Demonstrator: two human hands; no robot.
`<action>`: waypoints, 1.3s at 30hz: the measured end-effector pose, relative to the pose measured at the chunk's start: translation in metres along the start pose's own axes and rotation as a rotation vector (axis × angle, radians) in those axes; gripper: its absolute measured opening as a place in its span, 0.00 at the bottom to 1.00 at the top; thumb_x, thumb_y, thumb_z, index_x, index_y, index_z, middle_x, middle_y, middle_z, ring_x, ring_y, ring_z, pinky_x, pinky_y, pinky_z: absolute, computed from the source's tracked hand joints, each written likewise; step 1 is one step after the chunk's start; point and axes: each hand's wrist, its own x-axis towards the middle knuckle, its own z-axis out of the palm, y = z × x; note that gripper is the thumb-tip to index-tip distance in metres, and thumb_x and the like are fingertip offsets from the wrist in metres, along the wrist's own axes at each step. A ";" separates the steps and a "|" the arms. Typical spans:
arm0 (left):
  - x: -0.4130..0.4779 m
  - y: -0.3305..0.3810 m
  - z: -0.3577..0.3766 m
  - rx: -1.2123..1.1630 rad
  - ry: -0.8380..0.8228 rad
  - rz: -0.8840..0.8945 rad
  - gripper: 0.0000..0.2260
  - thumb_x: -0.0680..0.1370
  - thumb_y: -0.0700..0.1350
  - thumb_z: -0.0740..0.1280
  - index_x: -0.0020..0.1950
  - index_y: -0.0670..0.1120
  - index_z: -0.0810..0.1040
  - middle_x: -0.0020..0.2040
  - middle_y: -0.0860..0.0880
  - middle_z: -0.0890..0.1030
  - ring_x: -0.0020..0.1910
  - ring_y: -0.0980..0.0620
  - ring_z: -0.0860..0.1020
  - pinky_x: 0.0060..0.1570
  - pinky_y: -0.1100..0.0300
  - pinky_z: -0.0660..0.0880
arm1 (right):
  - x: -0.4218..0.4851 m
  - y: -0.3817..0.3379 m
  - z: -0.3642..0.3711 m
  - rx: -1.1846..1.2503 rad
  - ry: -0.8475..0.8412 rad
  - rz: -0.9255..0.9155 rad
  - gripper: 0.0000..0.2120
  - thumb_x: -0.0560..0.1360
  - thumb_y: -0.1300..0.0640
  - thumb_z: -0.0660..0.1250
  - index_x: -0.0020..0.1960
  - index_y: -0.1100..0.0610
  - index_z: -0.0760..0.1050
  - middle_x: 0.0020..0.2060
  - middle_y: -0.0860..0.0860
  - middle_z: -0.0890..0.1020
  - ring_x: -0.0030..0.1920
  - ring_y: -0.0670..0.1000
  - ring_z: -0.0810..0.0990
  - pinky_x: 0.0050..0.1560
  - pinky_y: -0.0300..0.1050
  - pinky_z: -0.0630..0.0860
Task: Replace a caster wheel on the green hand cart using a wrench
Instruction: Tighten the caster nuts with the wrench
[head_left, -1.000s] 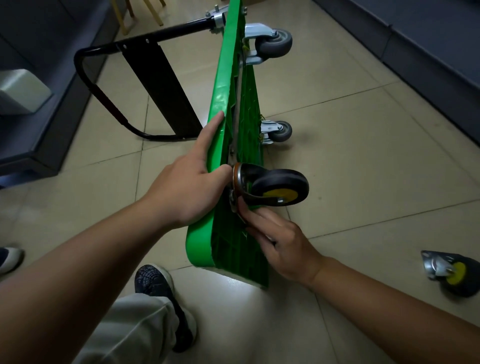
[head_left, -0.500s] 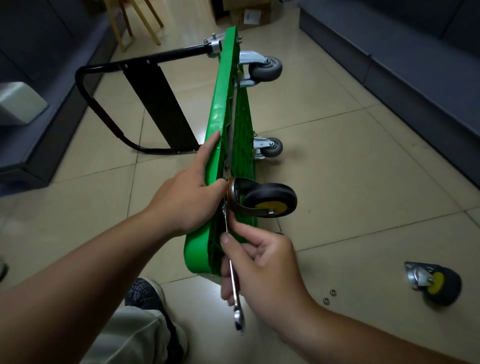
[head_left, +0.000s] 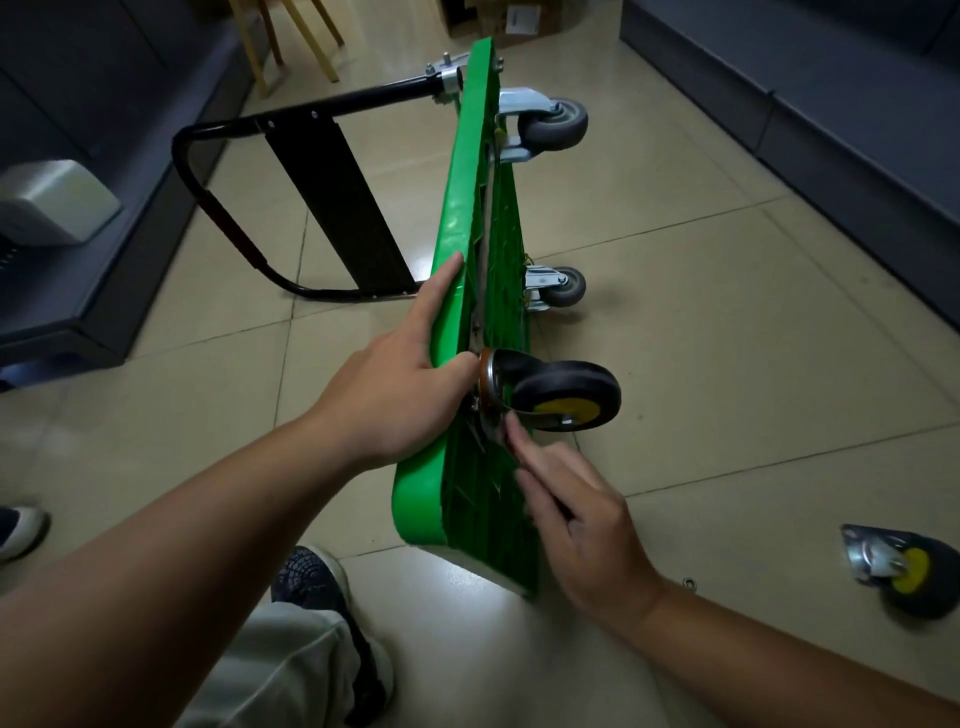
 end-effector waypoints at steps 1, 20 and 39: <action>0.000 0.000 0.000 0.000 0.001 0.000 0.37 0.73 0.60 0.59 0.75 0.78 0.42 0.59 0.45 0.81 0.45 0.44 0.83 0.49 0.43 0.82 | 0.005 0.004 0.003 0.002 -0.006 -0.025 0.21 0.83 0.64 0.62 0.75 0.62 0.68 0.42 0.52 0.74 0.41 0.52 0.75 0.45 0.41 0.74; 0.002 -0.004 0.002 0.087 0.080 -0.017 0.35 0.82 0.51 0.61 0.77 0.75 0.42 0.47 0.51 0.80 0.39 0.47 0.81 0.40 0.50 0.78 | 0.003 -0.034 0.011 0.258 -0.214 0.299 0.25 0.84 0.54 0.60 0.76 0.32 0.62 0.54 0.26 0.79 0.54 0.37 0.81 0.55 0.37 0.79; 0.001 -0.006 -0.002 0.005 0.014 0.013 0.35 0.81 0.55 0.62 0.76 0.77 0.42 0.54 0.46 0.82 0.42 0.46 0.84 0.47 0.44 0.82 | -0.001 0.001 -0.014 -0.104 -0.043 -0.042 0.21 0.83 0.62 0.63 0.76 0.59 0.69 0.42 0.50 0.77 0.39 0.50 0.77 0.42 0.47 0.76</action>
